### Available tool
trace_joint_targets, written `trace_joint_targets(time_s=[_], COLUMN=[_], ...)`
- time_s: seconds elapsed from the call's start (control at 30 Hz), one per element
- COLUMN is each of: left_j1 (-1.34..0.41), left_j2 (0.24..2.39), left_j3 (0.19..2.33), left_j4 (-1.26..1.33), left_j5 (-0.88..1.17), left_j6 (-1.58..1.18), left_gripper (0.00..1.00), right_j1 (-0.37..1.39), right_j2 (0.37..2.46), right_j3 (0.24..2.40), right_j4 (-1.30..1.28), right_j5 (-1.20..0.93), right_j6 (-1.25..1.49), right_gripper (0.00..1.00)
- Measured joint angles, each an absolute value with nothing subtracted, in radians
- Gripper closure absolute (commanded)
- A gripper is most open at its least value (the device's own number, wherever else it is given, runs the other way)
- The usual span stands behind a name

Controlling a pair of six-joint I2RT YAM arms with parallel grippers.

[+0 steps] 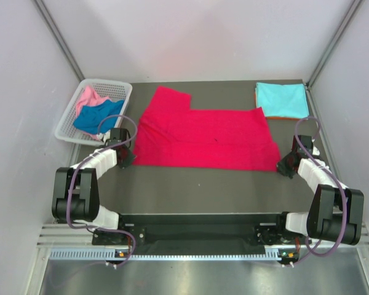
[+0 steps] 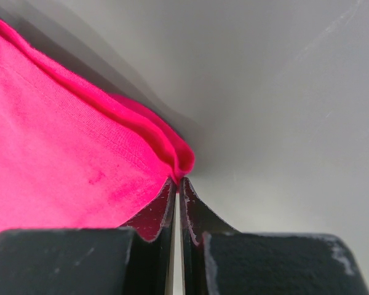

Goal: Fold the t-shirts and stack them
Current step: Fold the tshirt

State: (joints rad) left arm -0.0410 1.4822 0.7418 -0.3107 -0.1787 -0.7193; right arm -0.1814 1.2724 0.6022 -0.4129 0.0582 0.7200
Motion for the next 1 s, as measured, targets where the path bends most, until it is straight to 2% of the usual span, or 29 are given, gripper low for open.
trace_joint_targets(time_s=[0.2,0.43,0.83,0.87,0.97,1.0], left_j1=[-0.041,-0.043,-0.087,-0.096,-0.118,-0.126], left_j2=[1.467,1.328,1.213,1.216,1.248,1.267], left_j3=[0.757,0.76,0.741,0.741,0.744,0.748], left_j4=[-0.386,-0.492,-0.627,-0.638,-0.668,-0.68], left_j5=[-0.205,-0.23,-0.291,-0.299,-0.319,-0.329], left_j6=[-0.705,-0.7,-0.71,-0.712,-0.724,-0.73], left_gripper=[1.0,1.0,1.0,0.88,0.79,0.78], right_j1=[-0.181,-0.181,-0.181,-0.181,-0.182,-0.182], right_j2=[1.268,1.225,1.126,1.122,1.126,1.132], right_j3=[0.606,0.643,0.629,0.626,0.621,0.621], right_j4=[-0.452,-0.55,-0.647,-0.651,-0.657,-0.656], right_j5=[0.066,0.065,0.05,0.048,0.038,0.034], right_j6=[0.697,0.664,0.645,0.643,0.631,0.628], right_gripper=[1.0,1.0,1.0,1.0,0.98,0.94])
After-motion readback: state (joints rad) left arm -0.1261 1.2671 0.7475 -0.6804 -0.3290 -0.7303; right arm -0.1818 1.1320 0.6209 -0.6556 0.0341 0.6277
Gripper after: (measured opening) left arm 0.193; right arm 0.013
